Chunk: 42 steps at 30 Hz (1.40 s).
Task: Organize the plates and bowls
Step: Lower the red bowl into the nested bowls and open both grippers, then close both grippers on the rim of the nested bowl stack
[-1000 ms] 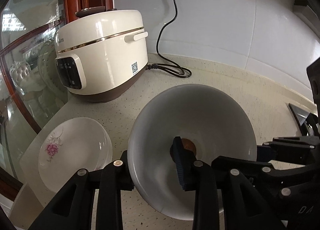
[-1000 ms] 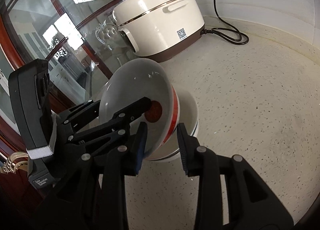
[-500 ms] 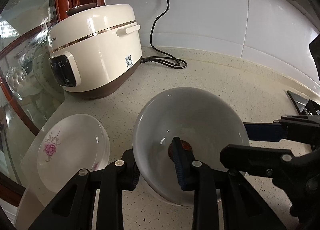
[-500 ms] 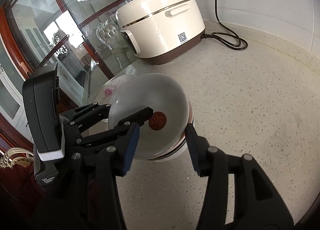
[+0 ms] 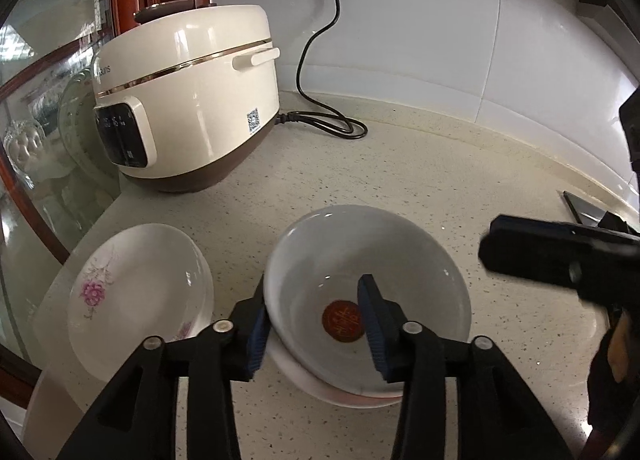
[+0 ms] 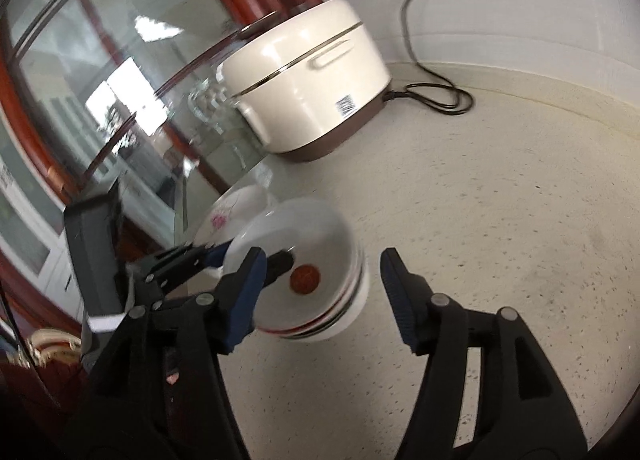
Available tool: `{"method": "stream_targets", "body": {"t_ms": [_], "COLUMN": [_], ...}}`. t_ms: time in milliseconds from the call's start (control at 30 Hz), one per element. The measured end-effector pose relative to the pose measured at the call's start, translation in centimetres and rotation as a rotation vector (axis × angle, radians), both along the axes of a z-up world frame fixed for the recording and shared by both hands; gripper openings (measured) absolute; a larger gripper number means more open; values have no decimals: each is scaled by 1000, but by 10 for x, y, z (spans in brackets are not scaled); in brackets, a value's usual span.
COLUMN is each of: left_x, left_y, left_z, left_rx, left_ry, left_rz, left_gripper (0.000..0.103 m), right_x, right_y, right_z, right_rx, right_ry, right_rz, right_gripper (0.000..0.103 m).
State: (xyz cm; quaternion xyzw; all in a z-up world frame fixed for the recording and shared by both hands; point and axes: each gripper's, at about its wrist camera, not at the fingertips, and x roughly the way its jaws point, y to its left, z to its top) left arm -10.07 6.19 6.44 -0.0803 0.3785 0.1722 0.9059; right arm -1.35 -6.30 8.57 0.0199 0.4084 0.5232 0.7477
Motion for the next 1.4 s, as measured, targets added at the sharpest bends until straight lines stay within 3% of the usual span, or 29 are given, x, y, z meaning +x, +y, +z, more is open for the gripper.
{"method": "stream_targets", "body": {"t_ms": [167,267,400,533,733,867,967,1133,1233,1400], "left_x": [1,-1,-12,-25,-42,-48,-54,-48,-34,-6], "left_y": [-5,-5,2,17,35,44,48,68,79,90], "left_z": [-1,2,15,28,31,28,24,15,11,8], "left_rx": [12,-1,-47,-88,-165,-193,-230,-326,-379,-428], "left_ry": [3,-1,-67,-137,-174,-153,-142,-122,-105,-84], "left_rz": [-18,-28,-55,-64,-92,-126,-155,-177,-188,-210], "left_gripper": [54,59,60,70,71,75,77,81,81,81], "right_x": [16,29,53,67,63,71,60,31,3,-60], "right_y": [-18,-32,-52,-64,-78,-89,-112,-130,-121,-93], "right_z": [-2,-7,-22,-33,-38,-51,-47,-55,-60,-59], "right_rx": [47,81,95,108,105,111,214,276,268,352], "right_ry": [54,90,140,104,-95,-54,-81,45,122,201], "right_rz": [-106,-197,-357,-460,-554,-602,-651,-704,-692,-663], "right_gripper": [72,81,84,84,84,86,87,88,88,89]}}
